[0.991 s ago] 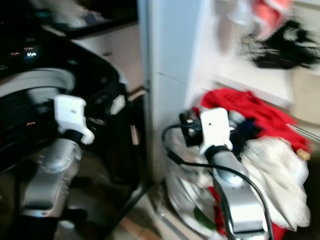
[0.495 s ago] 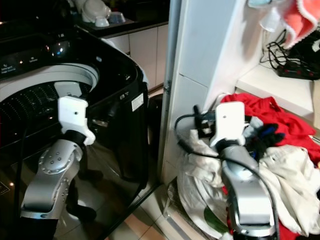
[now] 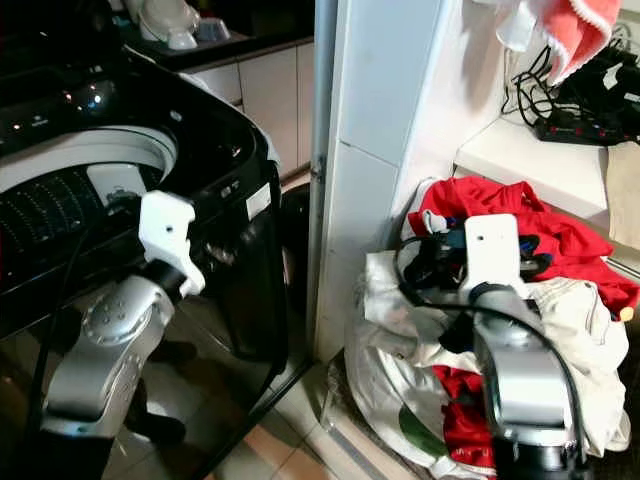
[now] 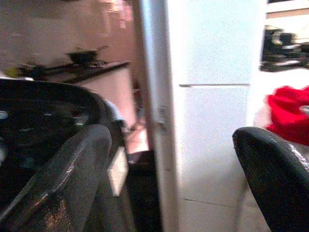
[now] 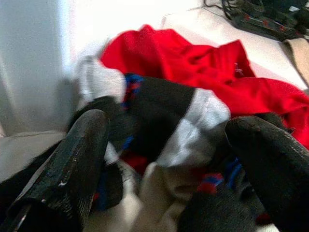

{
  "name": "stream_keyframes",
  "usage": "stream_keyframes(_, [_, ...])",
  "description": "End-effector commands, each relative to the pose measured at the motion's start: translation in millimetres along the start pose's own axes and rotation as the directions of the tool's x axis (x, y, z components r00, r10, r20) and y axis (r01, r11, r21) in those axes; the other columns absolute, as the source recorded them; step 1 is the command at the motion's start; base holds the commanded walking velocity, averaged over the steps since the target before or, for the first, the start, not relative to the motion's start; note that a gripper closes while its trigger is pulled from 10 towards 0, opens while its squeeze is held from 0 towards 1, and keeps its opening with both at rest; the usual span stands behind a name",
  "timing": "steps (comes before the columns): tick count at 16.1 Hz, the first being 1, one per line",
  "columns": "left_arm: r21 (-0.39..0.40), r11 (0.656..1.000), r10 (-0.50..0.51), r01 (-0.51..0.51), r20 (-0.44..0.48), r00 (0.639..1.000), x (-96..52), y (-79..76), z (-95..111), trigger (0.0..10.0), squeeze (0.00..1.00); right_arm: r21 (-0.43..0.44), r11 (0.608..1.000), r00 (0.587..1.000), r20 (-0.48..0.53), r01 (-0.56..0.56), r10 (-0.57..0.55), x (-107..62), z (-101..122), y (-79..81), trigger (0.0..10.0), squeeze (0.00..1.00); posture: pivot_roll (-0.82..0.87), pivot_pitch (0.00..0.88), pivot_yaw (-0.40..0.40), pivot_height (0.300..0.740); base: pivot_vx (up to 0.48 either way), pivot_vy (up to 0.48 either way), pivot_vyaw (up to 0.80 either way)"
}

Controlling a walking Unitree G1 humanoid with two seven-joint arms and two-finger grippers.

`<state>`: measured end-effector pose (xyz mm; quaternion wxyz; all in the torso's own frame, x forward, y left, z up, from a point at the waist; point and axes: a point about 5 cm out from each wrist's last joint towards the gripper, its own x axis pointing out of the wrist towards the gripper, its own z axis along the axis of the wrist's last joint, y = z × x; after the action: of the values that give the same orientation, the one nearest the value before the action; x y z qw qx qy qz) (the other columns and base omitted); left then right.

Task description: Clothes washing

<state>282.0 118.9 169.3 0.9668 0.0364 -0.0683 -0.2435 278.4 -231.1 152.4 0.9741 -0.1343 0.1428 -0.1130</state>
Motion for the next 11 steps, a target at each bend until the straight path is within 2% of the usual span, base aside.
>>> stream_keyframes(1, [-0.007,0.996,-0.091,0.091,0.012,0.996,-4.6,-5.7,5,10.0,0.0,0.001,0.997,0.997,-0.023,0.076,-0.076,1.4,0,-14.2,10.0,1.0,-0.08,0.0,-0.002,0.74,0.0,0.0,0.0])
stream_keyframes(2, [-0.008,0.989,-0.149,0.149,0.013,0.989,-8.2,-9.5,6,10.0,0.0,0.012,0.995,0.994,-0.042,0.101,-0.1,0.8,-2,-19.0,10.0,1.0,-0.08,0.0,-0.004,0.74,0.0,0.0,0.0])
stream_keyframes(4, [-0.003,0.972,-0.234,0.234,0.02,0.972,-13.3,-16.5,8,10.0,0.0,0.041,0.995,0.993,-0.078,0.087,-0.084,-1.5,-9,-18.3,10.0,1.0,-0.08,0.0,-0.004,0.74,0.0,0.0,0.0])
stream_keyframes(7, [-0.049,0.936,-0.349,0.349,0.02,0.937,-22.0,-23.4,13,10.0,0.0,0.113,0.988,0.989,-0.114,0.105,-0.092,-19.7,-11,-26.1,10.0,1.0,-0.08,0.0,-0.003,0.74,0.0,0.0,0.0])
stream_keyframes(11, [-0.044,0.942,-0.331,0.331,0.018,0.943,-22.0,-16.5,15,10.0,0.0,0.094,0.986,0.986,-0.103,0.138,-0.128,-41.8,-5,-33.0,10.0,1.0,-0.09,0.0,0.002,0.74,0.0,0.0,0.0])
